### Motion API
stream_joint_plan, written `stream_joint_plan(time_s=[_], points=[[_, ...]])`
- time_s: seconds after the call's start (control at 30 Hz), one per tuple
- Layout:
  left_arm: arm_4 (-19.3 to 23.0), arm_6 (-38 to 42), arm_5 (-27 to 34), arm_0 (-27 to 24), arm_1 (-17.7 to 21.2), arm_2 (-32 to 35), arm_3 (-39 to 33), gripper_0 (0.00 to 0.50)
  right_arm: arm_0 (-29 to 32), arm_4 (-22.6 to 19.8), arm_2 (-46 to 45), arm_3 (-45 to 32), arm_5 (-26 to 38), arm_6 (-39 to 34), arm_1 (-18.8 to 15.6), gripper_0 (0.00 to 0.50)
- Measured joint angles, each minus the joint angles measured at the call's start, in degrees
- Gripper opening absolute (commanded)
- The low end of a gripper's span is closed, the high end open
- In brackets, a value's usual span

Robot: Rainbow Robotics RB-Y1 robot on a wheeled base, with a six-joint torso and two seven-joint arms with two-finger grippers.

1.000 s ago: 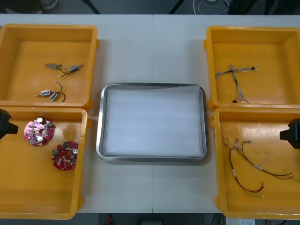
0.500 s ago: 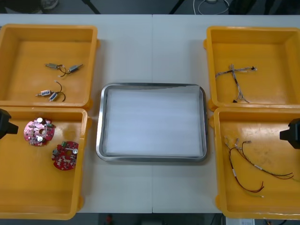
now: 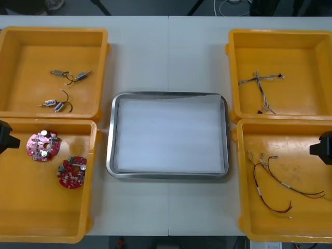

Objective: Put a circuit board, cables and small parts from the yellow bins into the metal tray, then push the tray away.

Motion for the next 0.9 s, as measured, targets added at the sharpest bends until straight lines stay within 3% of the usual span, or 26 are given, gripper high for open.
stream_joint_plan(time_s=[0.9], points=[[0.0,0.0,0.0,0.0,0.0,0.0,0.0,0.5,0.0,0.0,0.0,0.0,0.0,0.0,0.0,0.5]])
